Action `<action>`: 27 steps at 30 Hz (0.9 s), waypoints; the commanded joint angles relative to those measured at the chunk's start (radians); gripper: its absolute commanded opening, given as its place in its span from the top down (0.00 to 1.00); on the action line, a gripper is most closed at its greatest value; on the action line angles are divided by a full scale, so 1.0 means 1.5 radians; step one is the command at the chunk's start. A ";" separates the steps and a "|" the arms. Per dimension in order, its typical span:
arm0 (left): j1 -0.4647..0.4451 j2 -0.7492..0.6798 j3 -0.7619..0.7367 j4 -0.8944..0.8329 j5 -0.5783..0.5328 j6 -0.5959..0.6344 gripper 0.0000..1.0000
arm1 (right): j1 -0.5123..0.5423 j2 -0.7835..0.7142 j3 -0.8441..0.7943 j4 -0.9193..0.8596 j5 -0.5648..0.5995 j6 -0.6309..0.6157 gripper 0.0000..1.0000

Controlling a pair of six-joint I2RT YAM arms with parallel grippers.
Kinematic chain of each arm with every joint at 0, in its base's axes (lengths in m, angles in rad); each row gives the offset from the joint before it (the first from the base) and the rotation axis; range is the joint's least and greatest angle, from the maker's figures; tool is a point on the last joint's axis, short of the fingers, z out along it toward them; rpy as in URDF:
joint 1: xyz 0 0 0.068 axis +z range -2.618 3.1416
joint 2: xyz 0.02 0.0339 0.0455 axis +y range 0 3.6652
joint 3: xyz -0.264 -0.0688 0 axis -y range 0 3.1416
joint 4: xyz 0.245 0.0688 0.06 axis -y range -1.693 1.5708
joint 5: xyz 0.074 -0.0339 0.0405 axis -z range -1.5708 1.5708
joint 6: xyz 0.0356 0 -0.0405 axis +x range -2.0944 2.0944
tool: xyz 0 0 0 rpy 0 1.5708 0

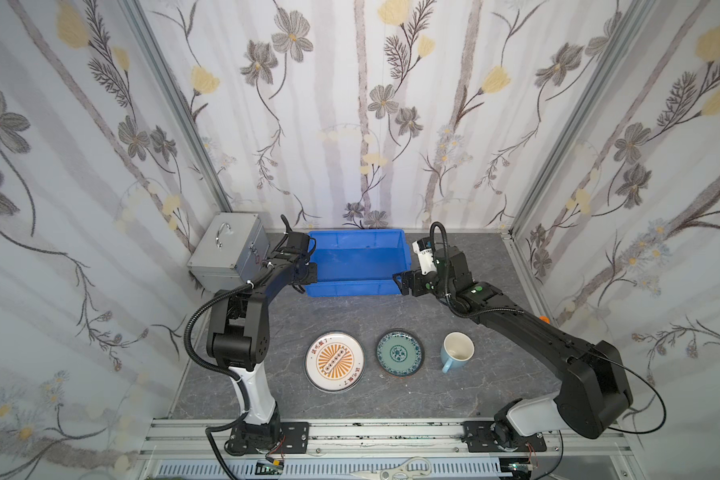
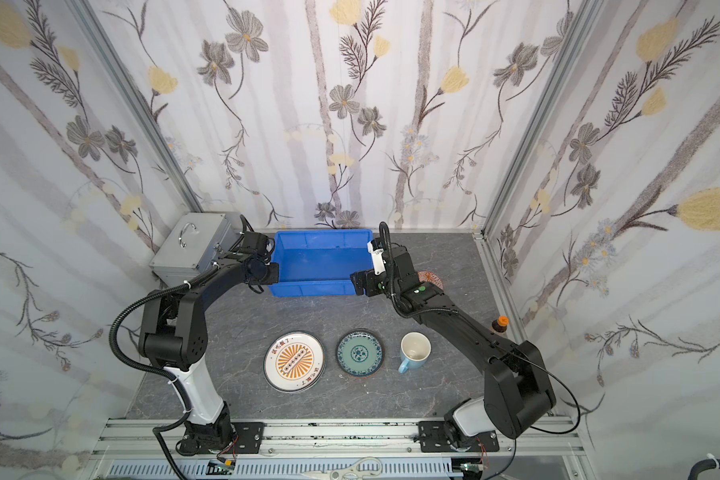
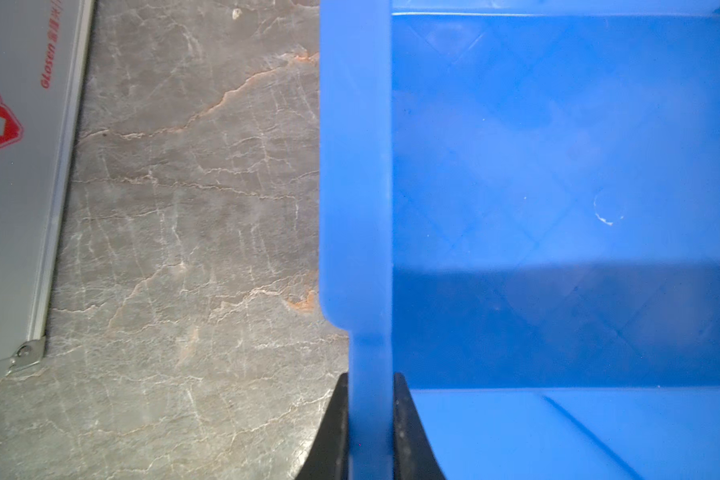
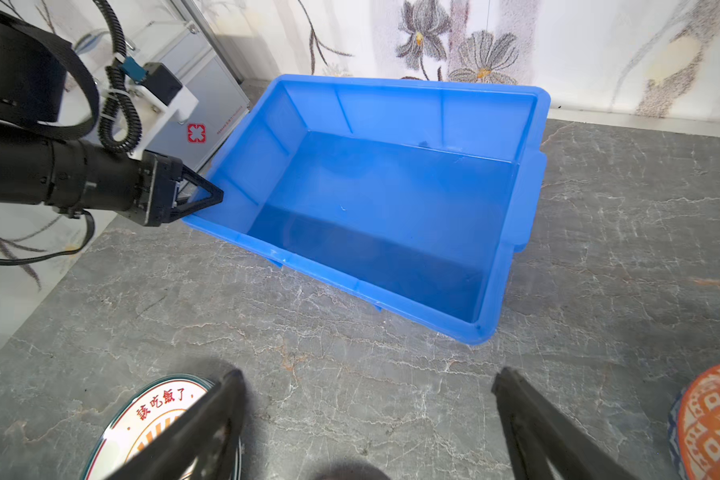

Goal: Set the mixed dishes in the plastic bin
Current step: 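Grip the blue bin rim with left gripper and drag it away from the metal case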

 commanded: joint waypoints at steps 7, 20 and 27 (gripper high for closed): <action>-0.033 -0.020 -0.066 -0.002 0.025 -0.015 0.91 | 0.008 -0.059 -0.041 -0.001 0.013 0.023 0.07; -0.087 -0.058 -0.099 -0.021 0.062 -0.094 0.86 | 0.018 -0.106 -0.099 -0.002 0.019 0.079 0.03; -0.099 -0.065 -0.089 -0.059 0.045 -0.116 0.80 | 0.024 -0.116 -0.121 0.002 0.018 0.078 0.00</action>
